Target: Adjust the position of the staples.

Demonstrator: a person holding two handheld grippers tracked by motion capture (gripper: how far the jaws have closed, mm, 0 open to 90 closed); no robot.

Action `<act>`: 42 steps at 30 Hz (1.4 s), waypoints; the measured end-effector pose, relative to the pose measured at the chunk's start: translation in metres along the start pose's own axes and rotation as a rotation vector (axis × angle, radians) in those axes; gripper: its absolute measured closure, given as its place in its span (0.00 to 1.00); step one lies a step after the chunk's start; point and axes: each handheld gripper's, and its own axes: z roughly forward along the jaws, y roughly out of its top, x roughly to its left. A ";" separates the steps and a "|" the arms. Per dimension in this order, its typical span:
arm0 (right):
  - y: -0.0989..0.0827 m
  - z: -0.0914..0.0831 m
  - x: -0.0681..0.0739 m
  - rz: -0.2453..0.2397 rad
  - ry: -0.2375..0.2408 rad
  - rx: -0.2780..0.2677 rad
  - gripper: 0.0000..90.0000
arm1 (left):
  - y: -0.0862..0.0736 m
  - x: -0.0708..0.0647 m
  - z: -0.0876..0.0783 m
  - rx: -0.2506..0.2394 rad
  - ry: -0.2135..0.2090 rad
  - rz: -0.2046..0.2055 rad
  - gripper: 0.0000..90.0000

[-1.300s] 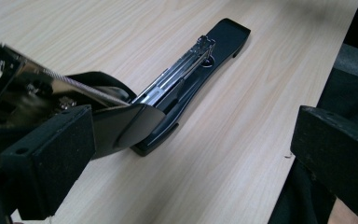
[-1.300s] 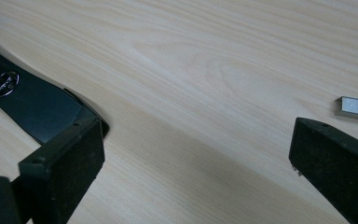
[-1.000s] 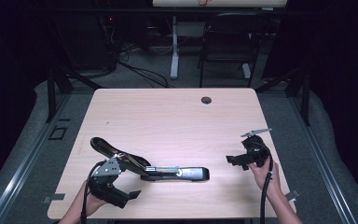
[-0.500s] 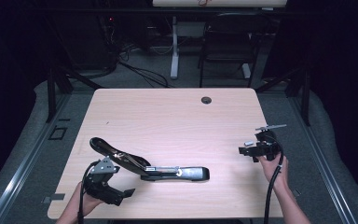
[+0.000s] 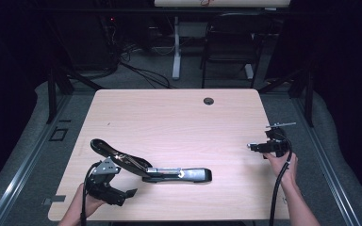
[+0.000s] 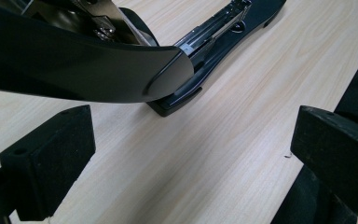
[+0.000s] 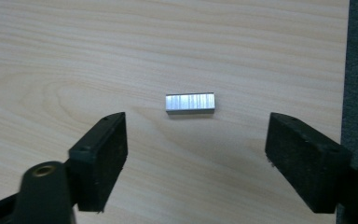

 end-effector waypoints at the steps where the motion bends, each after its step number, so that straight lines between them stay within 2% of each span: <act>1: 0.000 0.001 0.000 0.008 -0.002 -0.003 0.13 | 0.000 0.001 0.000 0.004 -0.001 -0.002 0.00; 7: 0.004 0.010 0.003 -0.018 0.016 0.029 0.16 | -0.001 0.000 -0.001 0.001 0.002 -0.003 0.00; 13: 0.012 0.018 0.006 -0.036 0.011 0.059 0.21 | -0.004 0.000 -0.001 0.016 0.000 -0.008 0.00; 17: 0.020 0.026 0.009 -0.058 -0.027 0.098 0.29 | -0.008 -0.002 -0.005 0.017 0.005 -0.008 0.00; 19: 0.024 0.029 0.007 -0.050 -0.031 0.109 0.37 | -0.010 -0.003 -0.007 0.017 0.014 -0.009 0.00; 21: 0.026 0.030 0.004 -0.031 -0.030 0.109 0.40 | -0.012 -0.003 -0.009 0.015 0.016 -0.015 0.00; 24: 0.027 0.032 0.003 -0.029 -0.017 0.111 0.42 | -0.013 -0.003 -0.010 0.021 0.020 -0.019 0.00; 28: 0.029 0.035 0.006 -0.044 -0.042 0.148 0.46 | -0.014 -0.003 -0.009 0.026 0.019 -0.014 0.00; 35: 0.026 0.038 0.005 -0.032 -0.040 0.160 0.52 | -0.012 -0.003 -0.007 0.035 0.015 -0.004 0.00; 37: 0.025 0.040 0.007 -0.019 -0.048 0.144 0.53 | -0.012 -0.003 -0.007 0.036 0.014 -0.005 0.00; 39: 0.025 0.040 0.007 -0.051 -0.045 0.159 0.53 | -0.012 -0.004 -0.007 0.038 0.015 -0.002 0.00; 42: 0.025 0.041 0.008 -0.056 -0.049 0.157 0.54 | -0.012 -0.003 -0.007 0.042 0.015 0.000 0.00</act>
